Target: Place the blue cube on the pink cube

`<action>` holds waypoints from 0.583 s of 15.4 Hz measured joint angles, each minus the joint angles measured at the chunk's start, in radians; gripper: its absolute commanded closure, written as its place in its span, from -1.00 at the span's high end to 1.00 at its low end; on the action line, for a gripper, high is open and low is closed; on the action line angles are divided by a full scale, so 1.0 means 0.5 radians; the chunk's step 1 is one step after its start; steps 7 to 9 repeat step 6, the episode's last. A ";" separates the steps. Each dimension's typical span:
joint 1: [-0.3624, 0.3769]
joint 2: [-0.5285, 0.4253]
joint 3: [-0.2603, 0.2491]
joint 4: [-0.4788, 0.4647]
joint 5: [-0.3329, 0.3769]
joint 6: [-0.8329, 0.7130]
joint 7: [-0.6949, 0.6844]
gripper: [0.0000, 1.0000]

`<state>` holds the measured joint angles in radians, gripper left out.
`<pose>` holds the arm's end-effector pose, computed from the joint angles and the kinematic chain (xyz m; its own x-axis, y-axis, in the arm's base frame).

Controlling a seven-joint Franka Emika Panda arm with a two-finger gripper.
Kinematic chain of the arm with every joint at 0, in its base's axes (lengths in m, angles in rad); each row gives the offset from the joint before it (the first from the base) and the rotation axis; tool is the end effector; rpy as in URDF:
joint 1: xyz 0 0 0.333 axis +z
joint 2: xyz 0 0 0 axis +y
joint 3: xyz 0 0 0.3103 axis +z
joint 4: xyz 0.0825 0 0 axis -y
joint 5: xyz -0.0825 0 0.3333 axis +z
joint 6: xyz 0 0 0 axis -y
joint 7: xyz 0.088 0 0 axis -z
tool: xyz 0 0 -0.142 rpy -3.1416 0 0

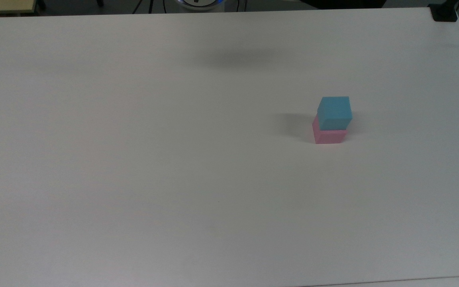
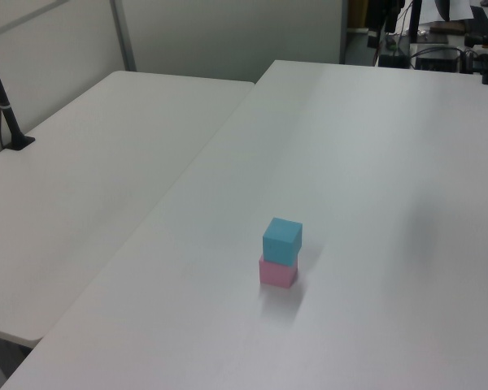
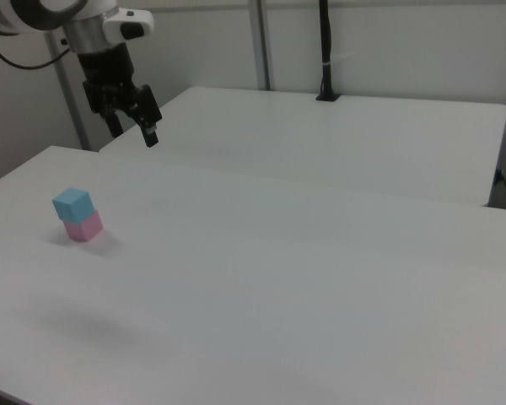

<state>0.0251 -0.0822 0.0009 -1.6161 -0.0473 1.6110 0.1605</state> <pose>0.4854 0.0061 0.6091 0.9877 -0.1321 0.0836 -0.1354 -0.9902 0.0344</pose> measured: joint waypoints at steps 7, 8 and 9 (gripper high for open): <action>0.000 0.001 0.000 -0.049 0.000 0.089 -0.034 1.00; 0.000 0.001 0.000 -0.049 0.000 0.089 -0.034 1.00; 0.000 0.001 0.000 -0.049 0.000 0.089 -0.034 1.00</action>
